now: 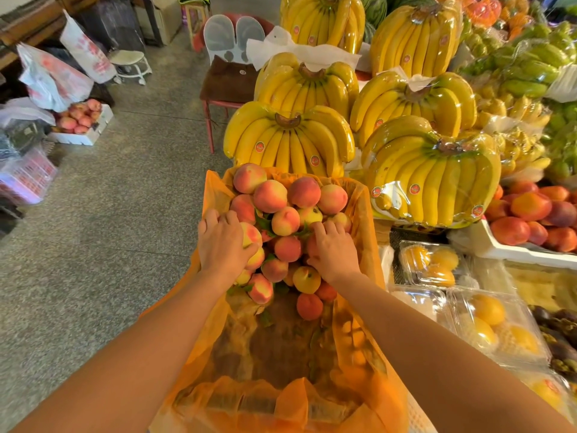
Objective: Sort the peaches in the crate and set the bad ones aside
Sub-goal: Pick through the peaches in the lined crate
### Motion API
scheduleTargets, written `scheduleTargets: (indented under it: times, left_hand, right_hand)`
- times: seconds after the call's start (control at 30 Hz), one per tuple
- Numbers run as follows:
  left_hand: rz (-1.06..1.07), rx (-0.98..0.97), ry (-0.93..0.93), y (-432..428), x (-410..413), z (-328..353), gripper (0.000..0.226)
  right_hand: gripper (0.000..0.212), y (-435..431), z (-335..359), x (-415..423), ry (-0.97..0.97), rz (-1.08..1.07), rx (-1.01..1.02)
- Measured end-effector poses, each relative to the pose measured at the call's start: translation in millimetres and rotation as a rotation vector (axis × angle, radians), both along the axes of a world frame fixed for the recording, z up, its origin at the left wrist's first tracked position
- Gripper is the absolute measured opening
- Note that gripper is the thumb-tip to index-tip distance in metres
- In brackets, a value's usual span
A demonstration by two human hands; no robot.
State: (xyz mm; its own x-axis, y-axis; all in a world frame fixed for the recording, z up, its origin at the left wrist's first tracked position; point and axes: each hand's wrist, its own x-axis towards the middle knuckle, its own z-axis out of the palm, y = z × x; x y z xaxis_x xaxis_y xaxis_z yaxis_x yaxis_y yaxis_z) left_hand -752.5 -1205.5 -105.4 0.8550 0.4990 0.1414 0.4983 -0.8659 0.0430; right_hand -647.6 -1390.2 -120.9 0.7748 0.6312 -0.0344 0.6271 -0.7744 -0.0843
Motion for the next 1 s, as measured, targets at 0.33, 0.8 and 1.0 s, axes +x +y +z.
scheduleTargets:
  times: [0.33,0.8,1.0]
  left_hand:
    - [-0.011,-0.036,-0.012,1.0,-0.3,2.1,0.063]
    - [-0.080,-0.108,-0.031,14.5,-4.8,2.7,0.069]
    - [-0.107,-0.134,-0.064,19.8,-6.4,-0.2,0.071]
  right_hand:
    - [0.046,38.3,22.7,-1.1,-0.047,0.060,0.601]
    - [0.073,77.3,31.8,24.6,-0.004,0.020,0.370]
    - [0.075,65.8,25.0,30.1,0.081,0.070,0.551]
